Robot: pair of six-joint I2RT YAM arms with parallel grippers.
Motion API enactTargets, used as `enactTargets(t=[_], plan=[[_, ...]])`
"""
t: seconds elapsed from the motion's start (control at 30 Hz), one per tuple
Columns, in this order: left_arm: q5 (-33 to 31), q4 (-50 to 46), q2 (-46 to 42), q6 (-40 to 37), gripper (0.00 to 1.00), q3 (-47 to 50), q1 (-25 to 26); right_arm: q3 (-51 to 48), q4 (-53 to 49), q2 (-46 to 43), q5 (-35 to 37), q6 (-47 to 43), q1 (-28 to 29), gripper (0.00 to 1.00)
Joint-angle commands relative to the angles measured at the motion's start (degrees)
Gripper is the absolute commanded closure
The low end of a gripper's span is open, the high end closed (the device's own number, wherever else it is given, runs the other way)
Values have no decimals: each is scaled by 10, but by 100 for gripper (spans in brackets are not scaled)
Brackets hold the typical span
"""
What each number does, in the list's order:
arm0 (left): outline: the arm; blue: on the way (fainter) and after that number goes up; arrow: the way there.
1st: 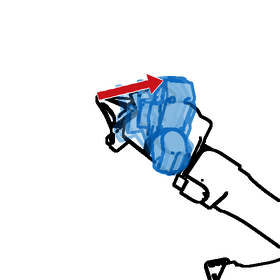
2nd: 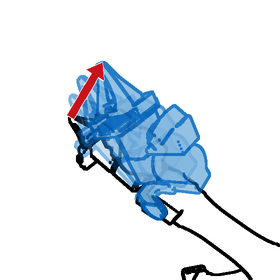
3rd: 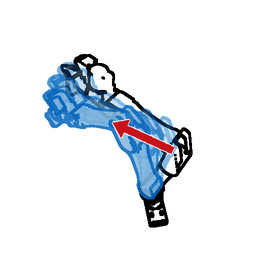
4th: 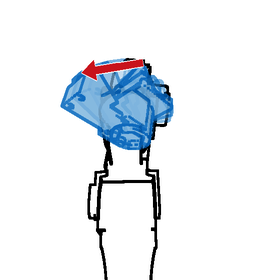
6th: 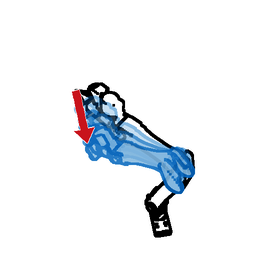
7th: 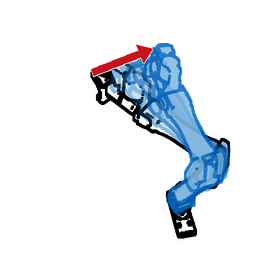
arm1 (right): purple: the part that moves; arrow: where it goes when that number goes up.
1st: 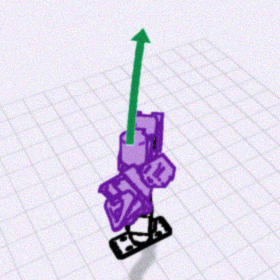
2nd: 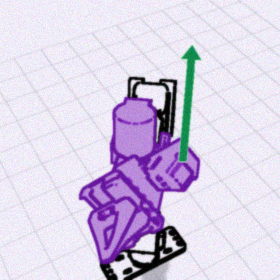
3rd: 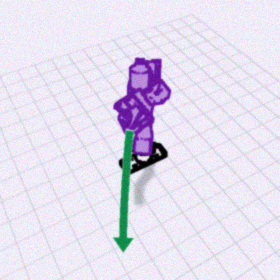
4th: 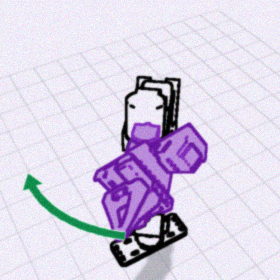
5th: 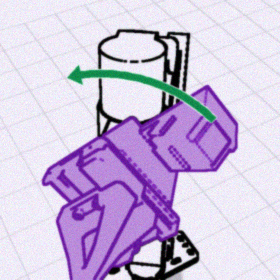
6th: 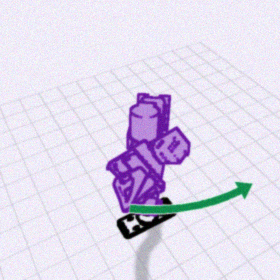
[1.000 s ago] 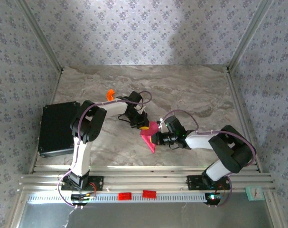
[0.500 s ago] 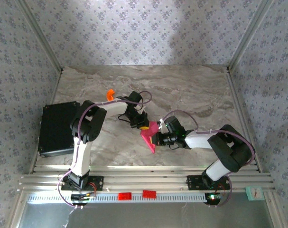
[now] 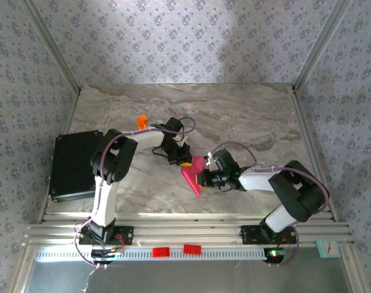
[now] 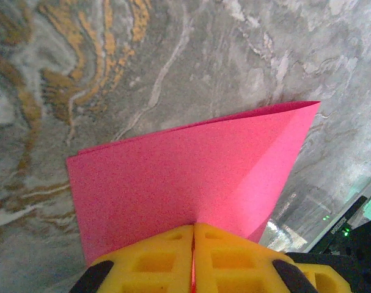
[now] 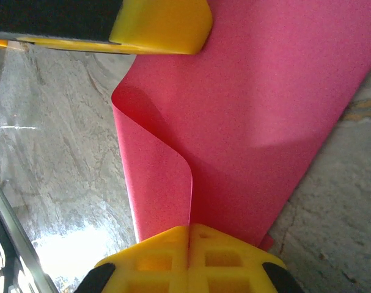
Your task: Fold a paper plane with a square sheet of paper (pick it up from the middle)
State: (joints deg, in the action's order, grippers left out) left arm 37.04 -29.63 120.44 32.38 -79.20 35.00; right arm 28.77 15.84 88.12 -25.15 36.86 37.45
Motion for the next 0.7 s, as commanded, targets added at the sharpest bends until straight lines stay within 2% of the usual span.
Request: enactTargets(t=[0.0,0.67], plan=[[-20,-20,23,-7,91,2,6,8,-14,-11,6,-3,-4,99],[-17,-17,25,-6,91,1,7,28,-23,7,-18,-4,-4,98]])
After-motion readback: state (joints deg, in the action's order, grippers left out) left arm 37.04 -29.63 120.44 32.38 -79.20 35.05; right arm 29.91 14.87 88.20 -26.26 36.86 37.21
